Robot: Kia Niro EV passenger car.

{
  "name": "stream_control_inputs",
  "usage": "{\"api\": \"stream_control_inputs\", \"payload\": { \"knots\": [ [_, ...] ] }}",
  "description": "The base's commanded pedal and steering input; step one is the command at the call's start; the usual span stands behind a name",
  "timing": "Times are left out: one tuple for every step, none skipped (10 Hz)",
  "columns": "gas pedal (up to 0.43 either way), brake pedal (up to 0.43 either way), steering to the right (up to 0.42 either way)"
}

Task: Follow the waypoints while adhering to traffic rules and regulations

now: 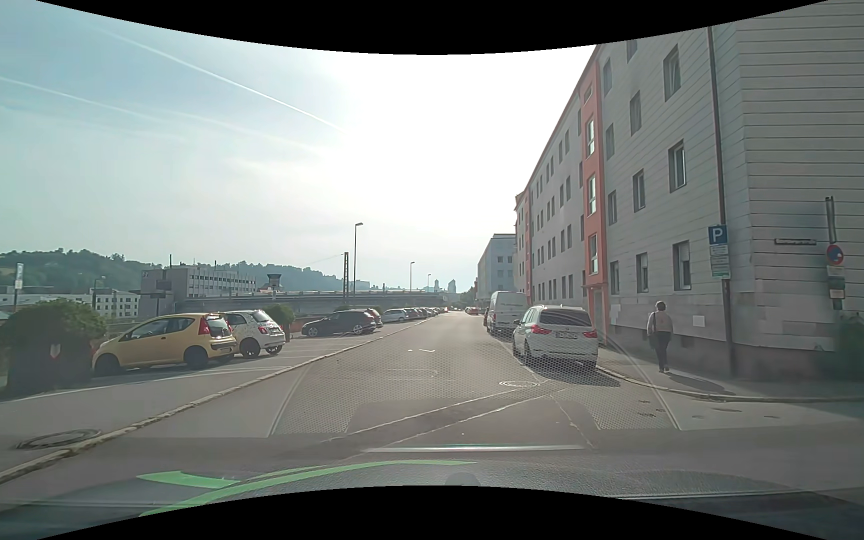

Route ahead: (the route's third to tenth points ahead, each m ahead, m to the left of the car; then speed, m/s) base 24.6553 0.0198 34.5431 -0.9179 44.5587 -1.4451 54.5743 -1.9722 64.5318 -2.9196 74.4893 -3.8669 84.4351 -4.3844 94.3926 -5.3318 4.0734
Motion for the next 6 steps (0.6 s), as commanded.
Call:
{"api": "stream_control_inputs", "payload": {
  "knots": [
    [0.189,0.000,-0.057],
    [0.189,0.000,-0.053],
    [0.189,0.000,-0.045],
    [0.189,0.000,-0.030],
    [0.189,0.000,-0.017],
    [0.189,0.000,-0.004]
  ]
}}
